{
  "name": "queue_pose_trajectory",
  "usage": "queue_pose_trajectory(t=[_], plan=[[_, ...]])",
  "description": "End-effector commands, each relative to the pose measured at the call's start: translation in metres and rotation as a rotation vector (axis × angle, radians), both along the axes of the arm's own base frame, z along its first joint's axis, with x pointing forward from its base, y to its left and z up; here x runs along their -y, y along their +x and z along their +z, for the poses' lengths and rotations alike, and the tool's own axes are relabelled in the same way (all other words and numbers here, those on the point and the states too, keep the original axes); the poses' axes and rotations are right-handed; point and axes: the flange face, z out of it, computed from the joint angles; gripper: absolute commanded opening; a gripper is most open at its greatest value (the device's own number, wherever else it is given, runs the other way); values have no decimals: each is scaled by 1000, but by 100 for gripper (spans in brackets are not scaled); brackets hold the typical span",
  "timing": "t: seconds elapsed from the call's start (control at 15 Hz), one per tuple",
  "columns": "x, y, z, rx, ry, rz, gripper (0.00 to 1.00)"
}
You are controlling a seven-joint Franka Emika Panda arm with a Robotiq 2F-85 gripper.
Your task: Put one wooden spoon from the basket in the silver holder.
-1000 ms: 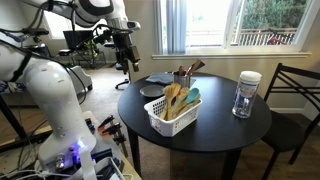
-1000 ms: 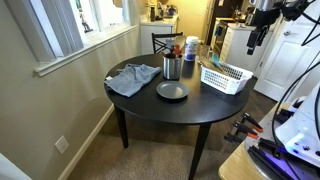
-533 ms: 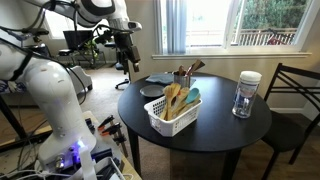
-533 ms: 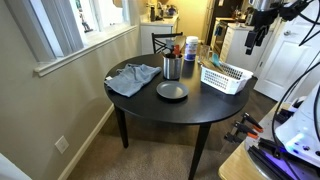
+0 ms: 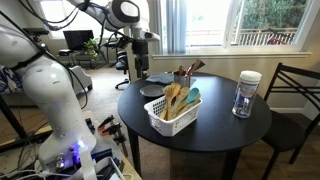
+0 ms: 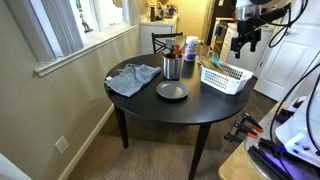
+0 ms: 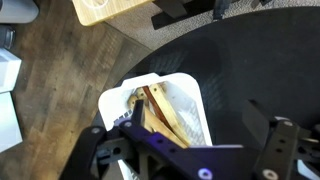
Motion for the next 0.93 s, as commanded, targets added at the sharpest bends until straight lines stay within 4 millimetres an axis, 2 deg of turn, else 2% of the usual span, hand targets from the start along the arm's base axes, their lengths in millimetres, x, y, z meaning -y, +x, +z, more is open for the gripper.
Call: queue_pose_trajectory(t=[0.0, 0.6, 0.87], plan=[[9, 37, -18, -72, -15, -182, 100], [25, 125, -50, -84, -132, -390, 100], [30, 152, -69, -112, -145, -449, 100]])
